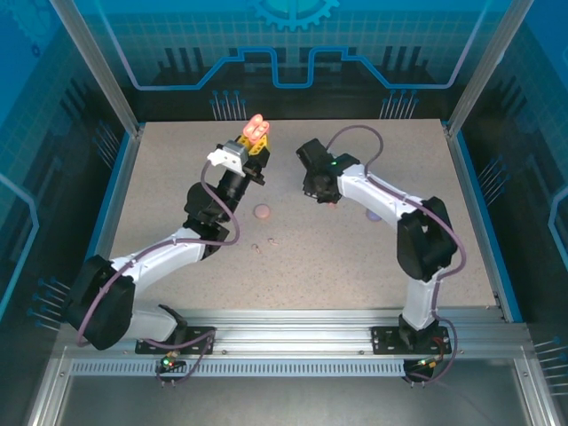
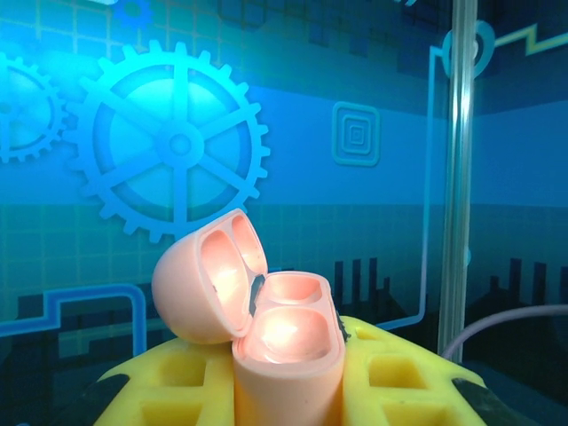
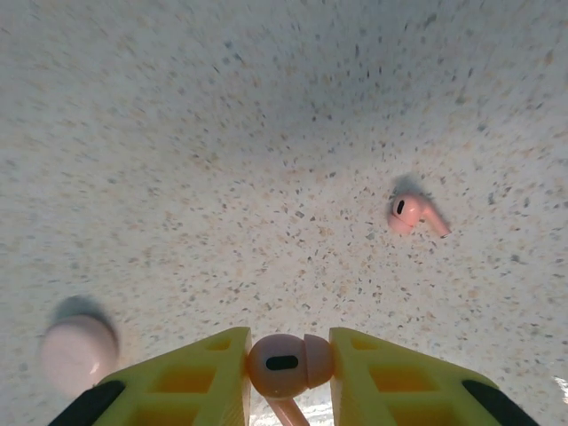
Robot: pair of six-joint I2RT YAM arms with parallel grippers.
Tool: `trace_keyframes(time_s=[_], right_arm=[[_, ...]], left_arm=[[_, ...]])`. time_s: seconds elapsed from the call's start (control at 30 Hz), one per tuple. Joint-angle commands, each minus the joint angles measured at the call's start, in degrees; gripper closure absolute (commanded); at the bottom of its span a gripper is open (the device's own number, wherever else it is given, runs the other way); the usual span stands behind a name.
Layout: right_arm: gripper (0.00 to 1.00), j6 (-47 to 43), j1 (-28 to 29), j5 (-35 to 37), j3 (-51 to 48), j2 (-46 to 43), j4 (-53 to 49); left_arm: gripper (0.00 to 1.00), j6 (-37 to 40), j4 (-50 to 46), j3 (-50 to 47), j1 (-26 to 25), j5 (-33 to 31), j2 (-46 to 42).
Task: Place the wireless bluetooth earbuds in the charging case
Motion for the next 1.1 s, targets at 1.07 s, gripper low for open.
trace_keyframes(time_s=[1.07], right_arm=[[0.74, -25.7, 2.28, -20.38, -7.91, -35.12, 41.95]], left_arm=[[1.0, -2.01, -2.91, 5.0, -2.38, 12.6, 3.04]])
